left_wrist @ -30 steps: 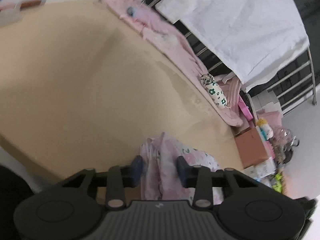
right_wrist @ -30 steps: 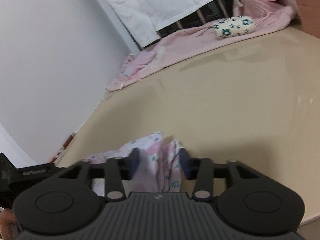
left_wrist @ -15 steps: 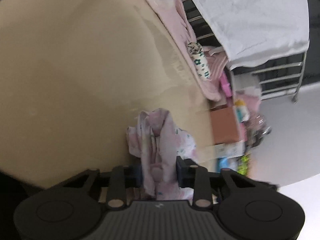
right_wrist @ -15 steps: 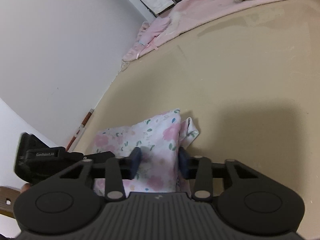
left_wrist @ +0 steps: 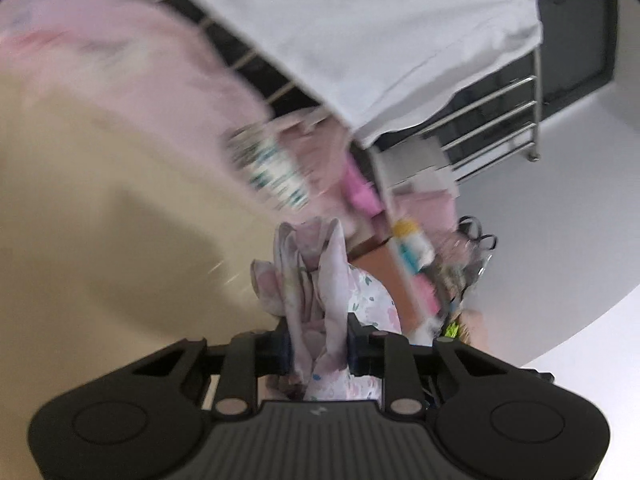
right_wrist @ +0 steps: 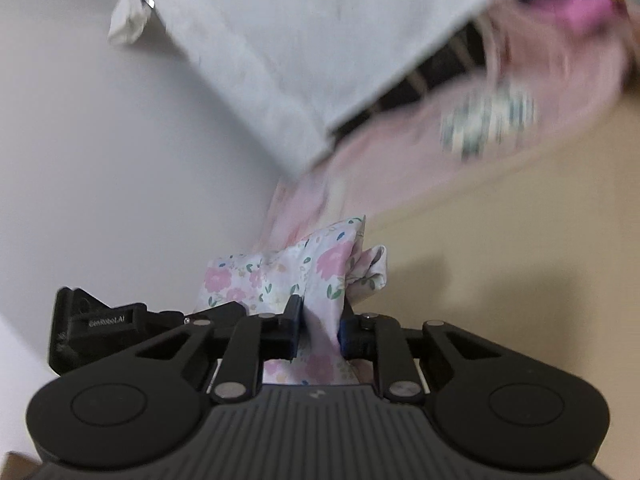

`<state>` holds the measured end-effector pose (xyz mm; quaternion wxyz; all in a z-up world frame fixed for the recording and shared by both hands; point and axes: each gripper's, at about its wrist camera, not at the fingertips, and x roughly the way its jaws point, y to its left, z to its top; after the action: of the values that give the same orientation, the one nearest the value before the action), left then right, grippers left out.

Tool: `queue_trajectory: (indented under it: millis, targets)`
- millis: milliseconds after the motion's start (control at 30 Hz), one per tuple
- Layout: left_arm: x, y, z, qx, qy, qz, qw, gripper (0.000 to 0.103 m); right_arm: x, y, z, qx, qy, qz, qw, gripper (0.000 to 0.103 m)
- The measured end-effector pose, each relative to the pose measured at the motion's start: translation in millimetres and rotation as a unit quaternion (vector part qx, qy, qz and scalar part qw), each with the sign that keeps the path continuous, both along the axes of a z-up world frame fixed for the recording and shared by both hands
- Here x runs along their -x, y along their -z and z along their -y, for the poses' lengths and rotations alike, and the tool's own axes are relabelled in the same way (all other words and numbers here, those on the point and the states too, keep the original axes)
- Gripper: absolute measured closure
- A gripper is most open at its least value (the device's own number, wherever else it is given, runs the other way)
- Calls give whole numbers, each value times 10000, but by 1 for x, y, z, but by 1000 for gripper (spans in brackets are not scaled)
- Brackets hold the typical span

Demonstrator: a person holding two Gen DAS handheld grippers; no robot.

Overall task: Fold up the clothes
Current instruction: 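Carry the dress bundle with both grippers onto the pink blanket by the headboard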

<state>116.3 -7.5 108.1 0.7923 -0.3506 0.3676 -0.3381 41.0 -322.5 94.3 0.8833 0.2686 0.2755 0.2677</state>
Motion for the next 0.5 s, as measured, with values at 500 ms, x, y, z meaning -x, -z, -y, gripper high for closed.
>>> queue_trajectory:
  millis: [500]
  targets:
    - [-269, 35, 97, 149, -254, -162, 9994, 80, -294, -31, 92, 748, 310, -361, 9961, 86]
